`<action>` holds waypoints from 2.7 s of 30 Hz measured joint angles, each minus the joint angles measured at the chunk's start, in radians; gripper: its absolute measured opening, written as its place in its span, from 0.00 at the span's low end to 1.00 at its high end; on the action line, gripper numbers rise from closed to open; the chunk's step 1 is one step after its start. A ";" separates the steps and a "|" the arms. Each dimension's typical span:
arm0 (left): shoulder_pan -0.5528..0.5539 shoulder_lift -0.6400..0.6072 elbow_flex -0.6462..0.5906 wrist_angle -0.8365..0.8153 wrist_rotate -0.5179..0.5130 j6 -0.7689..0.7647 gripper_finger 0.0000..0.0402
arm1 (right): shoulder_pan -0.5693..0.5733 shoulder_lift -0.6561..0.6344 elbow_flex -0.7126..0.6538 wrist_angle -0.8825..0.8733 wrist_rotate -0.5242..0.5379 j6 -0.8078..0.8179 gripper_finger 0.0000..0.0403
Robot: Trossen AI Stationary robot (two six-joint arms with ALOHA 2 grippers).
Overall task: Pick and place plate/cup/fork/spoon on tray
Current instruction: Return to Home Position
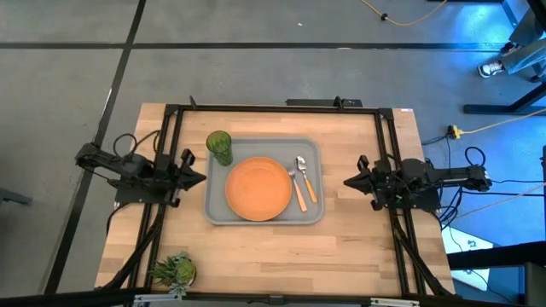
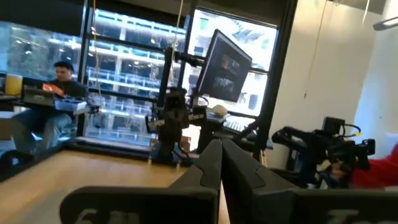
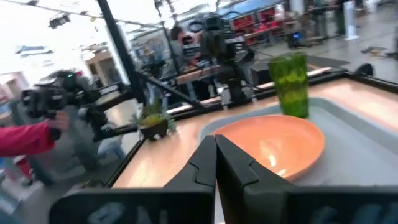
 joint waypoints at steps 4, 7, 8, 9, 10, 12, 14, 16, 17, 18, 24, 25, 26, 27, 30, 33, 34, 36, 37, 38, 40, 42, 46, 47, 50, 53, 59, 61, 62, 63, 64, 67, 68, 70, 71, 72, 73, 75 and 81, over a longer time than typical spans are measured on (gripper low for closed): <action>0.000 0.000 -0.039 -0.013 0.026 -0.030 0.00 | 0.000 0.000 0.000 -0.026 -0.031 -0.022 0.01; 0.000 -0.001 -0.039 -0.030 0.025 -0.030 0.00 | 0.000 0.000 0.000 -0.038 -0.031 -0.031 0.01; 0.000 0.000 -0.039 -0.037 0.025 -0.029 0.00 | 0.000 0.001 0.000 -0.038 -0.031 -0.049 0.01; 0.000 0.000 -0.039 -0.047 0.024 -0.029 0.00 | 0.000 0.001 0.000 -0.038 -0.031 -0.073 0.01; 0.000 -0.001 -0.039 -0.062 0.023 -0.028 0.00 | 0.000 0.001 0.000 -0.039 -0.031 -0.096 0.01; 0.000 -0.001 -0.038 -0.127 0.018 -0.027 0.00 | 0.000 0.001 0.000 -0.039 -0.031 -0.128 0.01; 0.000 0.000 -0.038 -0.224 0.012 -0.029 0.00 | 0.000 0.001 0.000 -0.039 -0.031 -0.146 0.01; 0.000 0.004 -0.035 -0.257 0.017 -0.030 0.00 | 0.000 0.001 0.001 -0.039 -0.030 -0.147 0.01; 0.000 0.009 -0.034 -0.259 0.025 -0.028 0.00 | 0.000 0.001 0.001 -0.040 -0.030 -0.146 0.01; 0.000 0.017 -0.034 -0.261 0.030 -0.027 0.00 | 0.000 0.002 0.001 -0.040 -0.029 -0.142 0.01; 0.000 0.020 -0.034 -0.269 0.076 -0.026 0.00 | 0.000 0.027 0.002 -0.042 -0.027 -0.122 0.01; 0.000 0.021 -0.034 -0.270 0.077 -0.026 0.00 | 0.000 0.036 0.002 -0.043 -0.026 -0.125 0.01; 0.000 0.021 -0.034 -0.270 0.077 -0.026 0.00 | 0.000 0.047 0.002 -0.043 -0.023 -0.125 0.01; 0.000 0.021 -0.034 -0.270 0.077 -0.026 0.00 | 0.000 0.060 0.002 -0.042 -0.019 -0.125 0.01; 0.000 0.021 -0.034 -0.270 0.077 -0.026 0.00 | 0.000 0.107 0.002 -0.044 -0.013 -0.124 0.01; 0.000 0.021 -0.034 -0.270 0.077 -0.026 0.00 | 0.000 0.150 0.002 -0.044 -0.013 -0.120 0.01; 0.000 0.021 -0.034 -0.270 0.075 -0.026 0.00 | 0.000 0.158 0.002 -0.044 -0.012 -0.123 0.01; 0.000 0.021 -0.034 -0.270 0.075 -0.026 0.00 | 0.000 0.168 0.002 -0.043 -0.012 -0.126 0.01; 0.000 0.021 -0.034 -0.270 0.075 -0.026 0.00 | 0.000 0.169 0.002 -0.043 -0.012 -0.127 0.01; 0.000 0.021 -0.034 -0.270 0.074 -0.026 0.00 | 0.000 0.169 0.002 -0.040 -0.012 -0.130 0.01; 0.000 0.021 -0.034 -0.270 0.074 -0.026 0.00 | 0.000 0.165 0.002 -0.015 -0.013 -0.174 0.01; 0.000 0.021 -0.034 -0.270 0.074 -0.028 0.00 | 0.000 0.161 0.002 0.021 -0.018 -0.225 0.01; 0.000 0.021 -0.034 -0.269 0.074 -0.030 0.00 | 0.000 0.146 0.002 0.064 -0.020 -0.259 0.01; 0.000 0.021 -0.034 -0.269 0.074 -0.030 0.00 | 0.000 0.143 0.002 0.063 -0.020 -0.261 0.01; 0.000 0.021 -0.034 -0.269 0.074 -0.030 0.00 | 0.000 0.141 0.002 0.032 -0.043 -0.255 0.01; 0.000 0.021 -0.034 -0.269 0.074 -0.030 0.00 | 0.000 0.142 0.002 -0.028 -0.046 -0.202 0.01; 0.000 0.021 -0.034 -0.269 0.074 -0.028 0.00 | 0.000 0.142 0.002 -0.036 -0.046 -0.176 0.01; 0.000 0.021 -0.034 -0.269 0.074 -0.028 0.00 | 0.000 0.142 0.002 -0.036 -0.046 -0.169 0.01; 0.000 0.021 -0.034 -0.269 0.074 -0.027 0.00 | 0.000 0.142 0.002 -0.036 -0.046 -0.168 0.01; 0.000 0.021 -0.034 -0.269 0.074 -0.026 0.00 | 0.000 0.142 0.002 -0.036 -0.046 -0.171 0.02; 0.000 0.021 -0.034 -0.269 0.074 -0.026 0.00 | 0.000 0.142 0.002 -0.036 -0.046 -0.174 0.02; 0.000 0.021 -0.034 -0.269 0.074 -0.026 0.00 | 0.000 0.142 0.002 -0.036 -0.046 -0.171 0.04; 0.000 0.021 -0.034 -0.269 0.074 -0.026 0.00 | 0.000 0.142 0.002 -0.036 -0.046 -0.171 0.04; 0.000 0.021 -0.034 -0.269 0.074 -0.026 0.00 | 0.000 0.142 0.002 -0.036 -0.046 -0.176 0.04; 0.000 0.021 -0.034 -0.269 0.074 -0.026 0.00 | 0.000 0.142 0.002 -0.036 -0.046 -0.175 0.04; 0.000 0.021 -0.034 -0.269 0.074 -0.026 0.00 | 0.000 0.142 0.002 -0.036 -0.046 -0.172 0.04; 0.000 0.021 -0.034 -0.269 0.073 -0.026 0.00 | 0.000 0.142 0.002 -0.036 -0.046 -0.172 0.04; 0.000 0.021 -0.034 -0.269 0.073 -0.026 0.00 | 0.000 0.142 0.002 -0.036 -0.046 -0.173 0.04; 0.001 0.021 -0.034 -0.269 0.073 -0.026 0.00 | 0.000 0.142 0.002 -0.036 -0.046 -0.175 0.04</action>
